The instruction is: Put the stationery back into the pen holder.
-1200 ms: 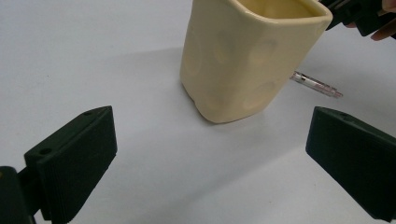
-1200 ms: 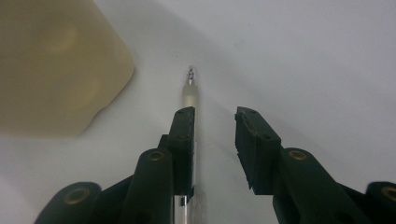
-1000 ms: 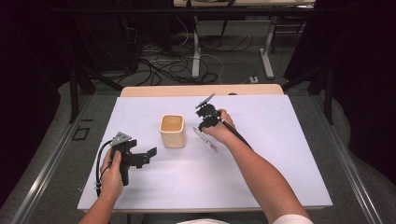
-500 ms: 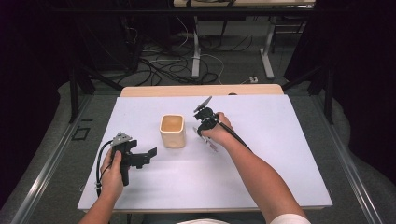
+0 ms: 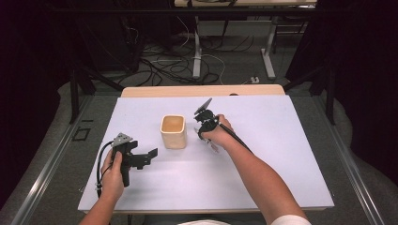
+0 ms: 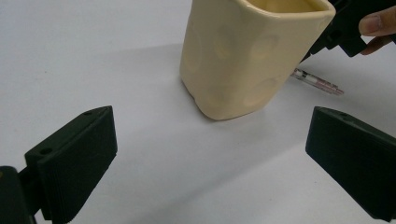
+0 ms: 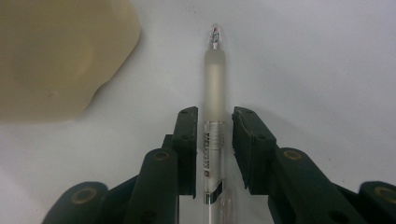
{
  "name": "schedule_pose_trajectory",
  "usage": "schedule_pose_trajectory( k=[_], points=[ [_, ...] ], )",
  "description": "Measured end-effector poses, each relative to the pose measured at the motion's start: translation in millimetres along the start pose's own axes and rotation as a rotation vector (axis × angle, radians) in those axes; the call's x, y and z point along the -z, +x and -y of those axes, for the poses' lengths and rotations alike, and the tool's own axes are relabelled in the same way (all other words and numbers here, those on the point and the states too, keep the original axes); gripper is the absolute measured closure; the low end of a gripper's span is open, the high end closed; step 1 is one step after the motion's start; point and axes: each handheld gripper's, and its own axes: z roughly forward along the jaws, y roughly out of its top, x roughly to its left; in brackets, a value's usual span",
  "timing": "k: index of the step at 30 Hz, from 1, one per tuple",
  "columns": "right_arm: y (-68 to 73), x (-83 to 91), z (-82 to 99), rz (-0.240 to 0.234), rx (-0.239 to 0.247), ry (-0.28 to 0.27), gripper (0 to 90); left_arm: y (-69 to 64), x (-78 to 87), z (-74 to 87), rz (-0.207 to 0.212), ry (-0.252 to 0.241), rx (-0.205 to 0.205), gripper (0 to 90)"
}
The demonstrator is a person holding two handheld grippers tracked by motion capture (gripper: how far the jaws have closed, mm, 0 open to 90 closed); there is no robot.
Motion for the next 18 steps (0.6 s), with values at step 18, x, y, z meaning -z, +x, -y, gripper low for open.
schedule_pose_trajectory(
  k=[18],
  points=[
    [1.7, -2.3, 1.0, 0.013, -0.016, 0.028, 79.0, 0.1, -0.1, 0.1, 0.0, 0.001, 0.0, 1.9]
  ],
)
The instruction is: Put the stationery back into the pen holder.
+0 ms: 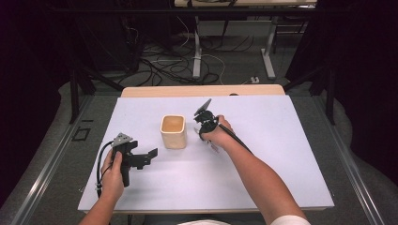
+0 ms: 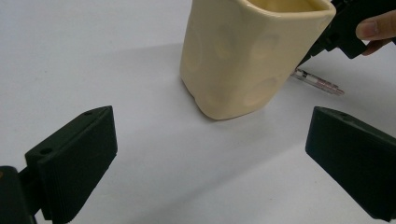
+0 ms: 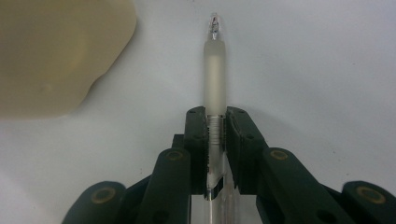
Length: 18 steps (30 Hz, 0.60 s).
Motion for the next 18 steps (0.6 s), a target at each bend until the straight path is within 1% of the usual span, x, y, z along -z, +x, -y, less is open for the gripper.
schedule_pose_trajectory(
  k=[11, 12, 15, 17, 18],
  points=[
    [-0.7, 0.8, 0.2, -0.009, 0.003, 0.002, 79.2, -0.3, 0.0, 0.1, 0.001, 0.001, 0.0, 2.0],
    [0.0, 1.4, 0.2, -0.01, -0.01, 0.006, 79.2, -0.5, 0.1, 0.0, 0.0, 0.003, 0.0, 2.0],
    [-1.1, 3.2, 0.2, -0.013, 0.002, 0.002, 79.3, -0.6, 0.0, 0.0, 0.0, 0.005, -0.001, 2.0],
    [-0.5, 5.3, 0.0, -0.016, -0.014, 0.006, 79.3, -0.5, -0.1, 0.1, 0.001, 0.002, 0.0, 2.0],
    [-1.9, 5.7, 0.1, -0.019, 0.0, -0.005, 79.3, -0.4, 0.0, 0.1, 0.001, 0.002, 0.0, 2.0]
  ],
)
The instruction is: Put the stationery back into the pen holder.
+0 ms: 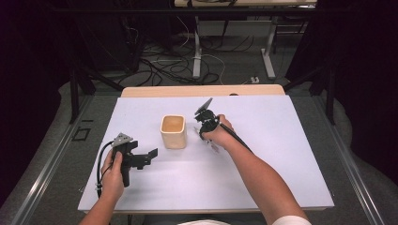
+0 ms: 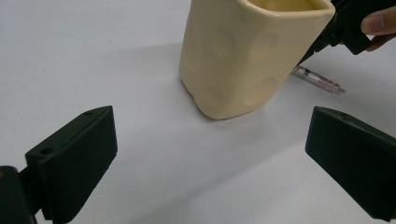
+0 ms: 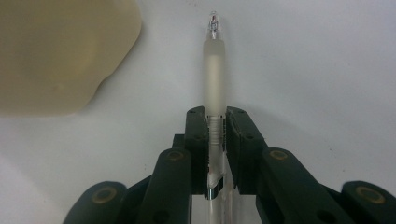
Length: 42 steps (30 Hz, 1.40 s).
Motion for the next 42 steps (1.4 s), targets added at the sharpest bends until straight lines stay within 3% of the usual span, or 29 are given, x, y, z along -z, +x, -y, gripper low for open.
schedule_pose_trajectory(
  k=[6, 16, 18, 19, 20, 21, 24, 25, 27, 28, 29, 33, 42],
  points=[
    [-1.2, 6.0, 0.0, -0.019, -0.021, -0.005, 79.3, -0.4, -0.1, 0.0, -0.002, 0.004, -0.001, 2.0],
    [-2.9, 16.5, 0.7, -0.009, -0.033, -0.025, 79.3, -0.6, -0.1, 0.0, -0.003, 0.005, 0.0, 2.1],
    [-3.8, 17.5, 0.4, -0.007, -0.03, -0.056, 79.3, -0.6, -0.3, 0.1, -0.003, 0.003, -0.001, 2.0],
    [-4.7, 13.4, 2.2, -0.032, -0.028, -0.151, 79.3, -0.6, -0.3, 0.1, -0.002, 0.004, 0.0, 2.1],
    [-4.8, 24.7, -1.1, -0.003, -0.019, -0.013, 79.3, -0.6, -0.3, 0.1, -0.003, 0.005, 0.0, 2.0],
    [-6.6, 26.2, -1.6, 0.001, -0.003, -0.023, 79.3, -0.5, -0.4, 0.2, -0.003, 0.005, 0.0, 2.1],
    [-7.5, 24.8, 0.5, -0.012, -0.054, -0.157, 79.3, -0.5, -0.5, 0.2, -0.003, 0.006, 0.0, 2.1],
    [-10.2, 27.1, 0.4, -0.009, -0.037, -0.169, 79.3, -0.6, -0.5, 0.2, -0.003, 0.005, 0.0, 2.1],
    [-11.6, 33.0, 0.0, -0.008, -0.063, -0.163, 79.3, -0.6, -0.5, 0.2, -0.003, 0.005, 0.0, 2.1],
    [-13.5, 32.8, 0.8, -0.023, -0.07, -0.214, 79.3, -0.7, -0.5, 0.2, -0.003, 0.007, -0.002, 2.1],
    [-13.2, 35.2, 1.0, -0.032, -0.103, -0.229, 79.3, -0.7, -0.6, 0.2, -0.003, 0.007, -0.001, 2.1],
    [-17.2, 44.8, 1.0, -0.048, -0.138, -0.282, 79.3, -0.6, -0.8, 0.2, -0.004, 0.007, 0.0, 2.1],
    [-20.8, 62.0, 2.3, -0.105, -0.159, -0.428, 79.3, 0.4, -0.9, 0.2, -0.002, 0.01, 0.002, 2.1]
  ],
)
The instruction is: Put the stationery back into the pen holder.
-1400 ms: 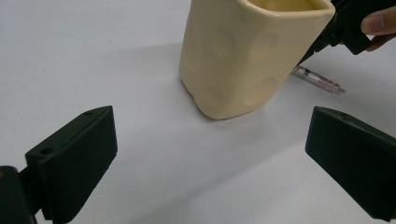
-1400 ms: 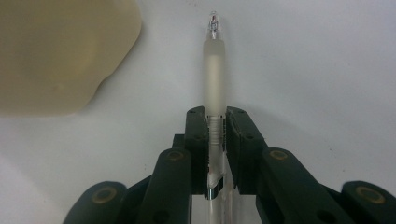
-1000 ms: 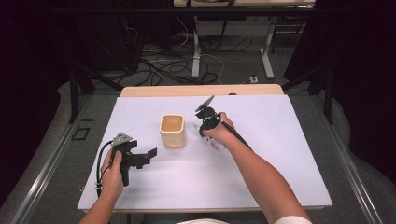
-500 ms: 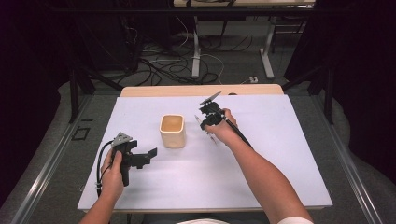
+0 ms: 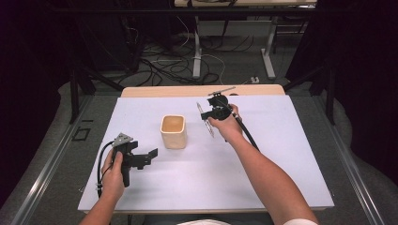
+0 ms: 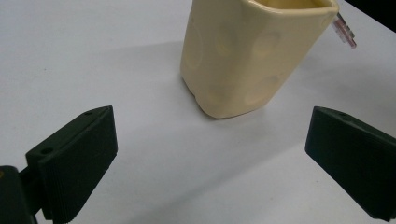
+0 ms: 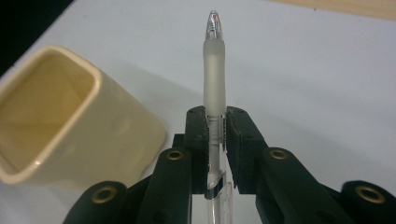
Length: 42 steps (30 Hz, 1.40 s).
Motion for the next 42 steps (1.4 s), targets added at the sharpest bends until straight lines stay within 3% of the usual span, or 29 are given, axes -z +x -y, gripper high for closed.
schedule_pose_trajectory(
  k=[3, 8, 13, 19, 30, 42],
  points=[
    [2.1, 3.4, -1.6, -0.019, -0.007, -0.037, 79.3, 0.0, -0.5, -0.1, -0.004, -0.003, 0.001, 2.1],
    [11.0, 13.7, -5.5, -0.057, 0.01, -0.144, 79.3, 0.6, -1.6, -0.1, -0.004, -0.003, 0.004, 2.1],
    [19.9, 24.0, -8.4, -0.073, 0.008, -0.201, 79.3, 0.7, -1.9, 0.5, -0.01, -0.016, 0.011, 2.1],
    [34.4, 36.6, -15.1, -0.095, 0.04, -0.267, 79.3, 1.4, -0.4, -0.3, -0.005, -0.004, 0.007, 2.2],
    [62.6, 47.2, -31.1, -0.118, 0.114, -0.325, 79.3, 1.5, 0.4, -0.3, -0.007, -0.004, 0.006, 2.1],
    [89.6, 41.0, -40.7, -0.124, 0.179, -0.345, 79.3, 1.7, 2.7, 0.3, -0.006, -0.017, 0.008, 2.2]
  ],
)
